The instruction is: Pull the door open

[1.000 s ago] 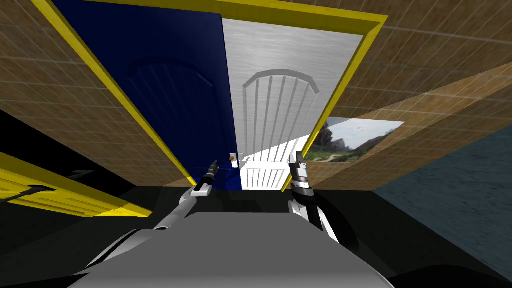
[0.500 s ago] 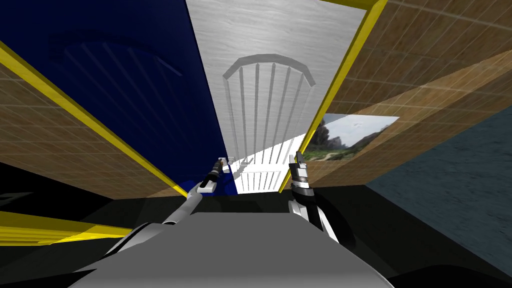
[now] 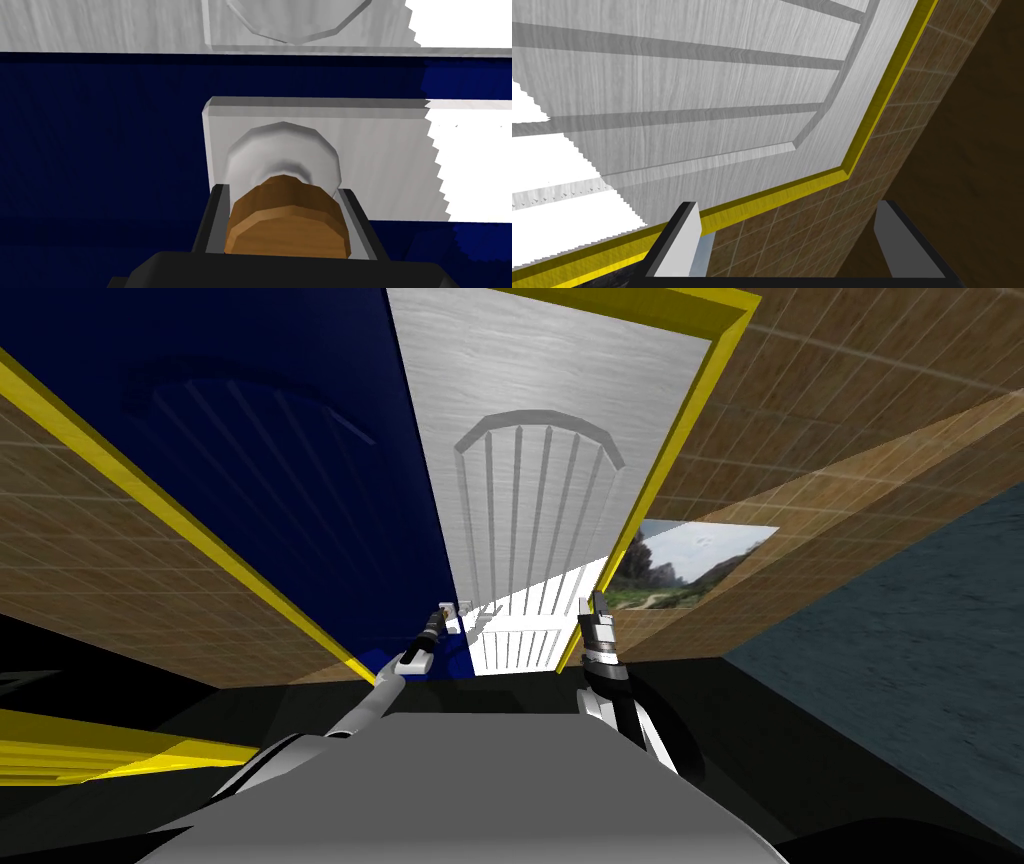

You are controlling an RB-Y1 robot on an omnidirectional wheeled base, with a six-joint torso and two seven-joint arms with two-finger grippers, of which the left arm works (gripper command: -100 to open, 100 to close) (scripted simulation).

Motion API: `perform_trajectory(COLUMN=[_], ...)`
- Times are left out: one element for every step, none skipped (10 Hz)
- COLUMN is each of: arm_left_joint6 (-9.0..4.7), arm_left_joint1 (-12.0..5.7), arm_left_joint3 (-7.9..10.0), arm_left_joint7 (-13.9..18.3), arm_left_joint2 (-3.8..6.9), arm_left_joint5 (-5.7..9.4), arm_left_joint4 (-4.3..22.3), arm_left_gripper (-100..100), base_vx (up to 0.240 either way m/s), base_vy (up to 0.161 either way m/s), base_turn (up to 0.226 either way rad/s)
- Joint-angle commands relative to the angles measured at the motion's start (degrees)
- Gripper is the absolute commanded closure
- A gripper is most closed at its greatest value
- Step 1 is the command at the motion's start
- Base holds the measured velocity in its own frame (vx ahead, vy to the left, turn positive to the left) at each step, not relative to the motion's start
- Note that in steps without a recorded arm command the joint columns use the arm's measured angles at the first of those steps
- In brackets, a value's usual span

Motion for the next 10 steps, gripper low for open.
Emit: perform_trajectory(arm_left_joint6=[0.08, 0.09, 0.12, 0.11, -0.34, -0.35, -0.37, -0.39, -0.41, -0.42], arm_left_joint1=[0.96, 1.21, 1.7, 2.08, 1.59, 1.59, 1.59, 1.59, 1.59, 1.58], arm_left_joint3=[0.76, 0.89, 1.16, 1.22, -0.12, -0.84, -1.63, -2.43, -3.19, -3.83], arm_left_joint7=[0.13, 0.19, 0.31, 0.48, 0.82, 1.15, 1.51, 1.87, 2.22, 2.51], arm_left_joint2=[1.12, 1.42, 2.0, 2.48, 1.82, 1.79, 1.75, 1.72, 1.69, 1.66], arm_left_joint5=[0.23, 0.29, 0.4, 0.48, 0.32, 0.31, 0.29, 0.27, 0.26, 0.24], arm_left_joint4=[0.48, 0.57, 0.75, 0.82, 0.31, -0.28, -0.92, -1.58, -2.2, -2.72], arm_left_gripper=[100, 100, 100, 100, -100, -100, -100, -100, -100, -100], base_vx=[-0.101, -0.177, -0.185, -0.177, -0.21, -0.212, -0.199, -0.179, -0.196, -0.199], base_vy=[0.065, 0.093, 0.125, 0.129, 0.046, 0.008, -0.049, -0.041, -0.025, -0.028], base_turn=[0.091, 0.09, 0.171, 0.109, -0.056, -0.102, -0.116, -0.065, -0.068, -0.069])
